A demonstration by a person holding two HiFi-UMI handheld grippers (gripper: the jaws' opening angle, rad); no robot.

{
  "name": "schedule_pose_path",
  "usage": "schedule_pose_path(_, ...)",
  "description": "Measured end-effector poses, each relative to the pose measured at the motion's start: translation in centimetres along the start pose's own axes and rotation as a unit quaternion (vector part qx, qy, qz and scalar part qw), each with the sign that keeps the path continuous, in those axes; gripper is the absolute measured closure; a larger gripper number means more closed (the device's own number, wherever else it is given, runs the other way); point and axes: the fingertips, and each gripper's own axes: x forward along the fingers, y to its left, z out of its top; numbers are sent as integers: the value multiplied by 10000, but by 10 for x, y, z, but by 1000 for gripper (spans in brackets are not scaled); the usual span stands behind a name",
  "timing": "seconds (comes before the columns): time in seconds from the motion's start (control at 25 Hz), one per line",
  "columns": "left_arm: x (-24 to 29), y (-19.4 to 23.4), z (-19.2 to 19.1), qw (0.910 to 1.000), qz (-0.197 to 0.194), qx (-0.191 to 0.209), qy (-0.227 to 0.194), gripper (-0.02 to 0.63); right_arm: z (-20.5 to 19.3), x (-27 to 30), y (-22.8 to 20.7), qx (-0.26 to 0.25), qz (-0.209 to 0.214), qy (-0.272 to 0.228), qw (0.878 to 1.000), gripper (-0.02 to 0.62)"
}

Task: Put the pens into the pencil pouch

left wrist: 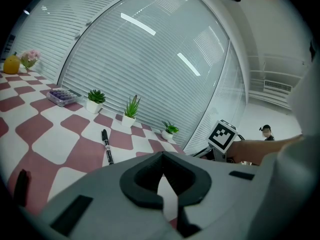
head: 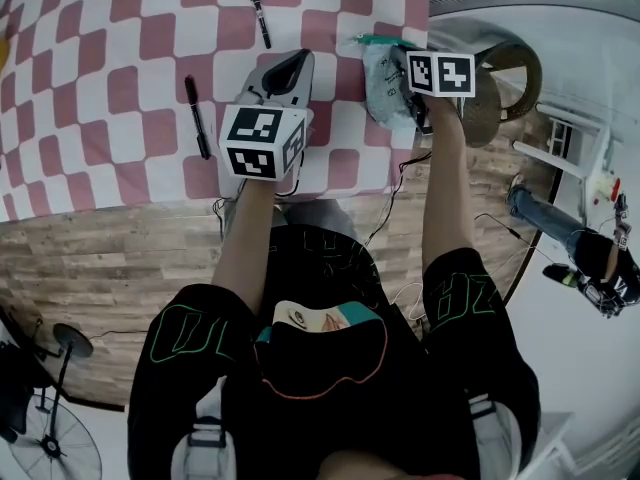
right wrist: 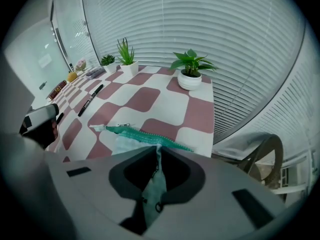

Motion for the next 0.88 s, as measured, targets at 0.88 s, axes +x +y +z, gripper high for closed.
schedule_pose_path(0.88,-28,-17,15,9990,-136,231,-346,611,26,-99,46,31,442,-2184,9748,588)
